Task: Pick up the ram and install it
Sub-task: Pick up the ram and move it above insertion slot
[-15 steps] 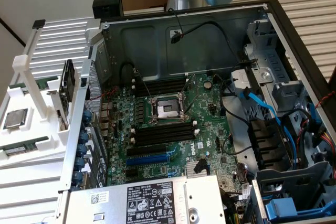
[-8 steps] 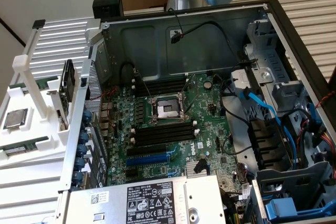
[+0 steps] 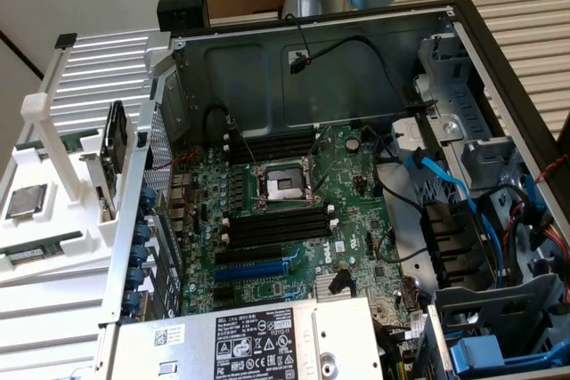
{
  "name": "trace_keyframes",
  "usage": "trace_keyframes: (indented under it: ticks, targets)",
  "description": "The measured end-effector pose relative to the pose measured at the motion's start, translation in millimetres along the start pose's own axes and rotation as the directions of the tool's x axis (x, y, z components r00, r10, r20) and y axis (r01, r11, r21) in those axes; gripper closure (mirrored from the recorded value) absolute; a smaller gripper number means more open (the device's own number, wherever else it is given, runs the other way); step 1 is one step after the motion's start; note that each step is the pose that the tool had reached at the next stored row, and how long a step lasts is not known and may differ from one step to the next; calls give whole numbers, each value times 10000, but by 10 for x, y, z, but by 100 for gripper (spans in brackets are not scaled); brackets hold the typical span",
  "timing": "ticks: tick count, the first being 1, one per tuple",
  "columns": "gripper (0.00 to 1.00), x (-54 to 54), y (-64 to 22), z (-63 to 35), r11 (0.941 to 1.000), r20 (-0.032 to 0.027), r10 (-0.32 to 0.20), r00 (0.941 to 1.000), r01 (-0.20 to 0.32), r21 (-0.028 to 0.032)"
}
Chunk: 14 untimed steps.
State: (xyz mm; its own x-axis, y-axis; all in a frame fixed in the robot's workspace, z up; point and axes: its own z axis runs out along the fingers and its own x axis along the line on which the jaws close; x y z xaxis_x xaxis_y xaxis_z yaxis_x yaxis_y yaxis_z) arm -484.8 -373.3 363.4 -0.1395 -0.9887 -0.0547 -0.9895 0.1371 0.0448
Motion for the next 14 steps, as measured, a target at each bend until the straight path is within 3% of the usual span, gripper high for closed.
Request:
trace_keyframes:
  ticks: [5,7,8,9,12,13,14]
  targets:
    - [90,0,0,0,9938,-46,-1108,9938,1107,-63]
    - [90,0,-1,1,9890,-60,-1479,9890,1479,-85]
    - [90,0,-1,1,9829,-73,-1837,9830,1836,-108]
    - [90,0,-1,0,9800,-78,-1989,9800,1988,-119]
    - [90,0,-2,1,9795,-79,-2012,9795,2011,-119]
    - [90,0,-2,3,9795,-82,-2013,9795,2012,-92]
    - [90,-1,-2,7,9794,-87,-2017,9794,2017,8]
